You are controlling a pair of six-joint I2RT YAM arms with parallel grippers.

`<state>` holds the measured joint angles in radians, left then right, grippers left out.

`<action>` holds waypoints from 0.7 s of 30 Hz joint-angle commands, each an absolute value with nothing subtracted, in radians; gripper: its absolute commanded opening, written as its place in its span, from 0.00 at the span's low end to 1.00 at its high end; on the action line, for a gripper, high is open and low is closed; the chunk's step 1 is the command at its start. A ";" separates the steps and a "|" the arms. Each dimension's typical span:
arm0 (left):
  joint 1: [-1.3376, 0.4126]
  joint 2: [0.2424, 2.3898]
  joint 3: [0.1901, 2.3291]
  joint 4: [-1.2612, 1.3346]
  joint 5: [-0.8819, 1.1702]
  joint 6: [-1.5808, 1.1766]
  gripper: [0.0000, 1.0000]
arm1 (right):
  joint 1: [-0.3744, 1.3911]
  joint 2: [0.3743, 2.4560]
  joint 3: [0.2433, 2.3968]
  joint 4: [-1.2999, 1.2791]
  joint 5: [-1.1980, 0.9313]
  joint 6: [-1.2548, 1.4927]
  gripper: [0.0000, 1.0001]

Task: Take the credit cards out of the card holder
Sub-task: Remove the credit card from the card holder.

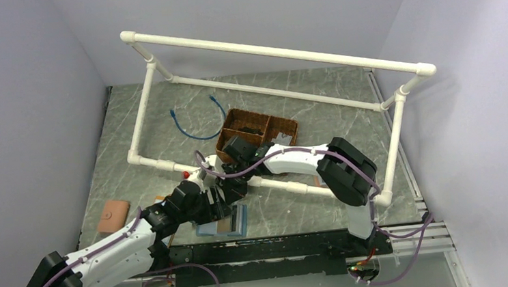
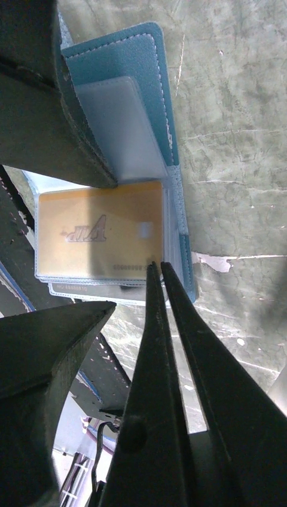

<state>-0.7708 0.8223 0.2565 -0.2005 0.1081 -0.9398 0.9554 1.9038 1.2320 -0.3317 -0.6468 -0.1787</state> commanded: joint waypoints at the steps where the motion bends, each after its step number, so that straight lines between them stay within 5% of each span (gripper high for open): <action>1: -0.767 0.842 0.257 -0.257 0.099 -0.934 0.76 | 0.966 1.908 1.267 -0.325 -0.706 -0.166 0.07; 21: -0.763 0.751 0.261 -0.336 0.072 -0.934 0.63 | 0.953 1.906 1.310 -0.379 -0.838 -0.215 0.14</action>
<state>-0.7685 0.7750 0.2642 -0.2871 0.0887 -0.9375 0.9569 1.9167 1.2747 -0.3687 -0.7879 -0.1921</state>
